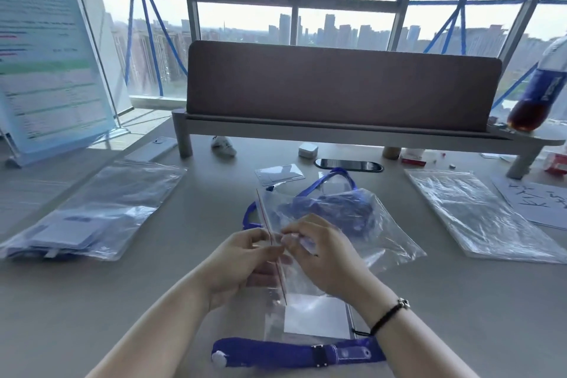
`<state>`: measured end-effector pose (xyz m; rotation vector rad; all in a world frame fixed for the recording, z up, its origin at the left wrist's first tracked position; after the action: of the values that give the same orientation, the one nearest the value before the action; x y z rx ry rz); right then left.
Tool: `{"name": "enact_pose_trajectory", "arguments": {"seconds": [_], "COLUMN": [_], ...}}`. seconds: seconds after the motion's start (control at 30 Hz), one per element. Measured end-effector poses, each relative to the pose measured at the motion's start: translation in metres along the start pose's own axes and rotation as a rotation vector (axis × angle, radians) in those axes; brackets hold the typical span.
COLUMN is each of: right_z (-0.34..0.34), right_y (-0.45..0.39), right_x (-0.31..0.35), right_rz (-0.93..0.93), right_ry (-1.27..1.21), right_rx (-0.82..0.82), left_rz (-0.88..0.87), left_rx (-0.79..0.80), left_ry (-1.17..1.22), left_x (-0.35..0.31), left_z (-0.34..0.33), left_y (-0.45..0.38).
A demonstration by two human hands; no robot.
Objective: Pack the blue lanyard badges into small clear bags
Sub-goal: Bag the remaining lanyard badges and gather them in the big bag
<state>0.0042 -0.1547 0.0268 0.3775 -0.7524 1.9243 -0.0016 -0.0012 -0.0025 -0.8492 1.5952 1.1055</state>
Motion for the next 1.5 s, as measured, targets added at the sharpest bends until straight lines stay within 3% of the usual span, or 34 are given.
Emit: {"name": "enact_pose_trajectory", "arguments": {"seconds": [0.3,0.5,0.77,1.0,1.27,1.5], "right_z": [0.0,0.0,-0.006,0.007,0.003,0.004], "right_y": [0.019,0.022,0.025,0.024,0.023,0.023], "right_x": [-0.007,0.006,0.014,0.015,0.012,0.008], "right_rz": [-0.045,-0.067,0.033,0.114,0.024,-0.154], "right_ry": [0.001,-0.029,0.06,0.166,-0.025,-0.165], "right_rx": [-0.046,-0.034,0.009,-0.182,-0.12,-0.091], "left_rz": [0.026,-0.12,-0.126,-0.09,-0.087,-0.132], "left_rx": [-0.016,-0.068,-0.137,-0.124,-0.094,-0.119], "left_ry": [0.182,0.032,0.138,0.231,0.292,0.13], "left_x": [0.001,-0.005,-0.005,0.001,-0.002,-0.006], "left_z": [-0.013,-0.011,-0.008,-0.004,-0.01,-0.012], "left_y": [-0.001,0.002,0.001,-0.003,-0.003,0.001]}}
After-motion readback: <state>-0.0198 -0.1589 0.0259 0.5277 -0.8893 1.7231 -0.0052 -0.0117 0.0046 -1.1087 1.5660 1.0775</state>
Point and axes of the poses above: each hand's wrist, its own y-axis away from the middle knuckle, its own z-axis out of the back of the hand, x = y × z, the point moved 6 cm from there along -y, towards the middle knuckle, and after that the axes turned 2 degrees about x, right-handed, at the moved point
